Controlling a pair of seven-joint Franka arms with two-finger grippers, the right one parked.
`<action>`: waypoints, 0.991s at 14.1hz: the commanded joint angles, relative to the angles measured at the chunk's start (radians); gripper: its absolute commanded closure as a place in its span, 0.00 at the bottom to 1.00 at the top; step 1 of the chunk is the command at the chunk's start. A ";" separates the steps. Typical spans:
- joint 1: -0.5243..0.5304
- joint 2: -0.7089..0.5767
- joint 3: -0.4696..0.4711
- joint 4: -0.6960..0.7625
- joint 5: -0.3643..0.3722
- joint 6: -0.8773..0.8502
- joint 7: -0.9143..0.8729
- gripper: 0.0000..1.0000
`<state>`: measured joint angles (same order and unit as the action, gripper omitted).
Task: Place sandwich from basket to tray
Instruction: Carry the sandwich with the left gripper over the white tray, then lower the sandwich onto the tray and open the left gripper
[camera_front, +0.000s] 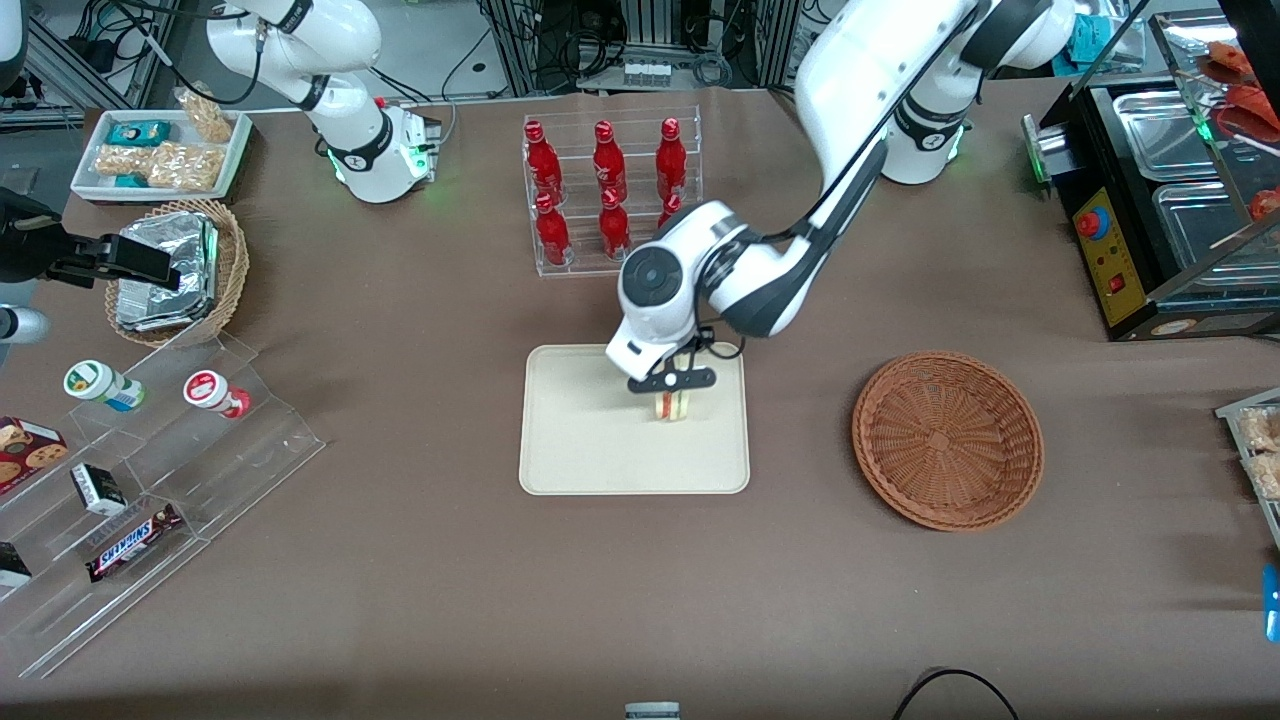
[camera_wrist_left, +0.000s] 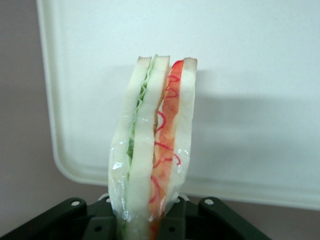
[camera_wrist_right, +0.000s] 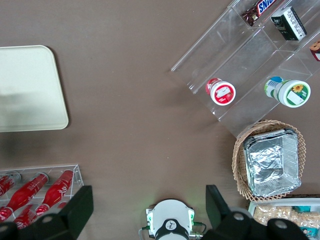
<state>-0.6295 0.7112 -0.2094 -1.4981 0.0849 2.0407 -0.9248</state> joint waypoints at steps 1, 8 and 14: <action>-0.027 0.068 0.012 0.117 0.009 -0.025 -0.054 0.76; -0.052 0.129 0.010 0.231 0.006 -0.011 -0.098 0.00; -0.042 0.059 0.018 0.227 0.013 -0.103 -0.088 0.00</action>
<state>-0.6682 0.8120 -0.2025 -1.2836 0.0852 2.0172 -1.0047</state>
